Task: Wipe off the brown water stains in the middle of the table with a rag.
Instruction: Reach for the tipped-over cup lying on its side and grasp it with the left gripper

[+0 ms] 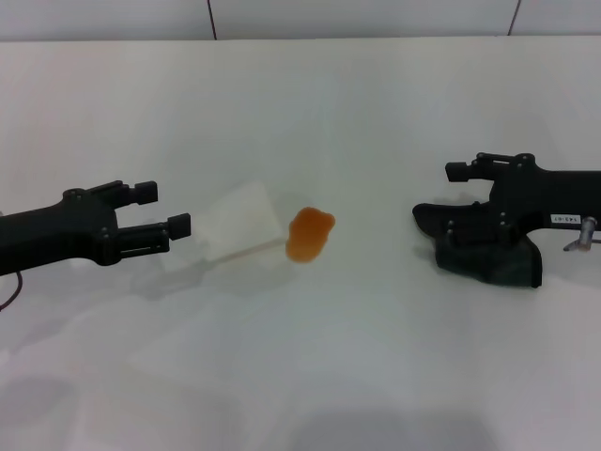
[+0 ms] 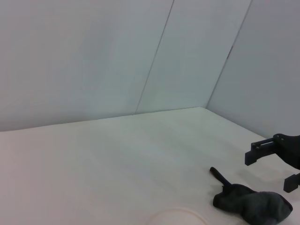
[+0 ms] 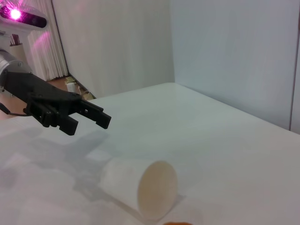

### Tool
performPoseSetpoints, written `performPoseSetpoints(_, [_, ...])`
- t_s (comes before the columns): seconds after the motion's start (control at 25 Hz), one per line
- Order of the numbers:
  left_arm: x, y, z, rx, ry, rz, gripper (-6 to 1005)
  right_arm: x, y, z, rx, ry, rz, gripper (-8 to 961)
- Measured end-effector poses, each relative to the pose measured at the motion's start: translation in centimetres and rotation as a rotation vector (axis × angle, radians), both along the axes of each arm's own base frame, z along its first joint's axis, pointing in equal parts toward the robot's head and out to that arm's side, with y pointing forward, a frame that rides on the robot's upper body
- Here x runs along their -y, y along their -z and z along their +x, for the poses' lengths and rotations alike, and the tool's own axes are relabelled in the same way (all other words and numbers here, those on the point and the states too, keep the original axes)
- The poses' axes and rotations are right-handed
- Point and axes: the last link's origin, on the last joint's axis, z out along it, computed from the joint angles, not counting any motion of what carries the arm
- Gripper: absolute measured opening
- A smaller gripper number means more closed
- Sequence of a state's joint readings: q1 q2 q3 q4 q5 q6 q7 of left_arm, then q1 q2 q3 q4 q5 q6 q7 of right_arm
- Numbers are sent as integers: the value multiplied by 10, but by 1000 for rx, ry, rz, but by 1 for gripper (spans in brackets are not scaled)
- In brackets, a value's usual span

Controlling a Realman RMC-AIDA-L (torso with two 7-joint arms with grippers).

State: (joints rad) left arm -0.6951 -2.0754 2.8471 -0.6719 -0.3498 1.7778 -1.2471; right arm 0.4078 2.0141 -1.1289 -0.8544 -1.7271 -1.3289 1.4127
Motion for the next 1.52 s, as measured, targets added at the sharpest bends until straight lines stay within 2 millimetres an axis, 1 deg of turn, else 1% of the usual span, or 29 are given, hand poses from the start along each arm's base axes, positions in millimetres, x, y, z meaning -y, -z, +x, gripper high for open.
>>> performPoseSetpoints(0.4, [0, 0, 0, 0, 0, 0, 860, 1, 0, 1, -2, 2, -1, 857])
performPoseSetpoints(0.52, [1, -3, 3, 10, 10, -8, 860, 1, 0, 1, -2, 2, -1, 857])
performPoseSetpoints(0.56, [1, -6, 4, 12, 15, -13, 860, 1, 0, 1, -1, 2, -1, 857])
performPoseSetpoints(0.72, [-3, -42, 13, -30, 34, 0, 859, 0, -1, 0, 1, -1, 2, 857])
performPoseSetpoints(0.84, [-17, -74, 21, -128, 5, 20, 859, 0, -2, 0, 3, -5, 3, 857])
performPoseSetpoints(0.92, [-30, -88, 31, -197, -15, -7, 858, 0, -2, -1, 3, -9, 2, 857])
performPoseSetpoints(1.0, [-40, -94, 41, -245, -17, -41, 858, -1, -2, -2, 2, -13, 0, 857])
performPoseSetpoints(1.16, [-65, -98, 73, -373, 22, -95, 857, -1, -1, -3, 3, -16, 0, 857])
performPoseSetpoints(1.24, [-76, -95, 89, -444, 49, -129, 857, -1, -1, -3, 2, -16, -1, 857])
performPoseSetpoints(1.28, [-79, -93, 94, -468, 56, -143, 857, -1, -2, -3, 2, -16, 0, 857])
performPoseSetpoints(1.36, [-87, -86, 110, -553, 86, -190, 856, -1, -2, -3, 2, -16, 1, 857])
performPoseSetpoints(1.52, [-95, -67, 131, -711, 139, -260, 856, -1, -2, -3, 2, -17, 3, 856])
